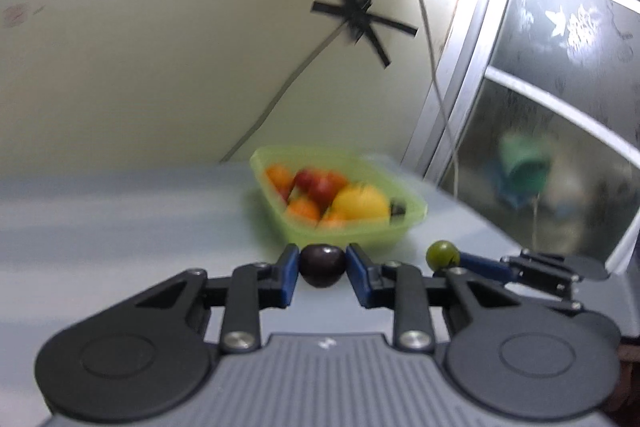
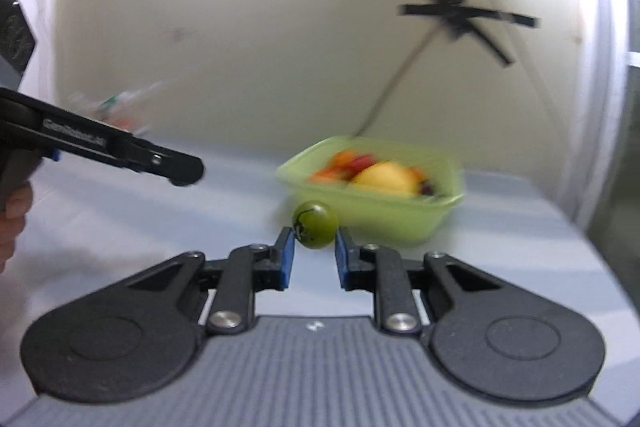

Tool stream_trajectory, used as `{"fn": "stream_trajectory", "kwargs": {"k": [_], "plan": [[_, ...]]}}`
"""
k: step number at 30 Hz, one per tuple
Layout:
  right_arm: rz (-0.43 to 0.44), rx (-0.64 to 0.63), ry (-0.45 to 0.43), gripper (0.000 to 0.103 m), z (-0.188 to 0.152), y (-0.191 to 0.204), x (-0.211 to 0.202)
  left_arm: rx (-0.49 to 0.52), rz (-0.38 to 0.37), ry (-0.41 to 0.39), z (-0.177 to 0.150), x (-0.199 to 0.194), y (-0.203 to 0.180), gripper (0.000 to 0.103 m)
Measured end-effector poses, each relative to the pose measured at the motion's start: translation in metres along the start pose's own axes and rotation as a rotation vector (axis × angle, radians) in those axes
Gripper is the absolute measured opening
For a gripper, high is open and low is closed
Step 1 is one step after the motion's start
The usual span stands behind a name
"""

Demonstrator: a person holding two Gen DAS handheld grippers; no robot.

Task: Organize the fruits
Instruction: 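Carry both tomatoes over the green basket and open both tools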

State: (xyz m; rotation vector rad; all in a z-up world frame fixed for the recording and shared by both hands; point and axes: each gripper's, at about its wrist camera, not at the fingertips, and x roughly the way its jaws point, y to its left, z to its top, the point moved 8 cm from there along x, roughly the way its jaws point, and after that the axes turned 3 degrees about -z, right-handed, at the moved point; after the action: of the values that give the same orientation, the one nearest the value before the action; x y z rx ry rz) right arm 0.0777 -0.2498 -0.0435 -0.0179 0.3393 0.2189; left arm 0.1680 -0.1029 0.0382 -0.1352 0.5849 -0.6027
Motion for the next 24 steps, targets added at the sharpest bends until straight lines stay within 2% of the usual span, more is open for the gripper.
{"fn": "stream_trajectory", "kwargs": {"k": [3, 8, 12, 14, 18, 24], "plan": [[-0.036, 0.039, -0.016, 0.024, 0.017, -0.03, 0.024, -0.039, -0.031, 0.021, 0.026, 0.04, -0.001, 0.027], [-0.077, 0.08, -0.009, 0.026, 0.031, -0.06, 0.068, -0.127, -0.069, 0.079, 0.042, 0.101, 0.005, 0.028], [-0.088, 0.07, 0.014, 0.03, 0.031, -0.066, 0.101, -0.161, -0.063, 0.102, 0.041, 0.127, 0.013, 0.045], [-0.094, 0.083, 0.007, 0.046, 0.029, -0.069, 0.107, -0.174, -0.06, 0.096, 0.041, 0.131, 0.016, 0.048], [-0.096, 0.118, -0.022, 0.046, 0.03, -0.069, 0.102, -0.201, -0.063, 0.075, 0.043, 0.123, 0.021, 0.048], [-0.034, 0.154, -0.042, 0.046, 0.035, -0.043, 0.072, -0.208, -0.063, 0.021, 0.04, 0.07, 0.019, 0.049]]}}
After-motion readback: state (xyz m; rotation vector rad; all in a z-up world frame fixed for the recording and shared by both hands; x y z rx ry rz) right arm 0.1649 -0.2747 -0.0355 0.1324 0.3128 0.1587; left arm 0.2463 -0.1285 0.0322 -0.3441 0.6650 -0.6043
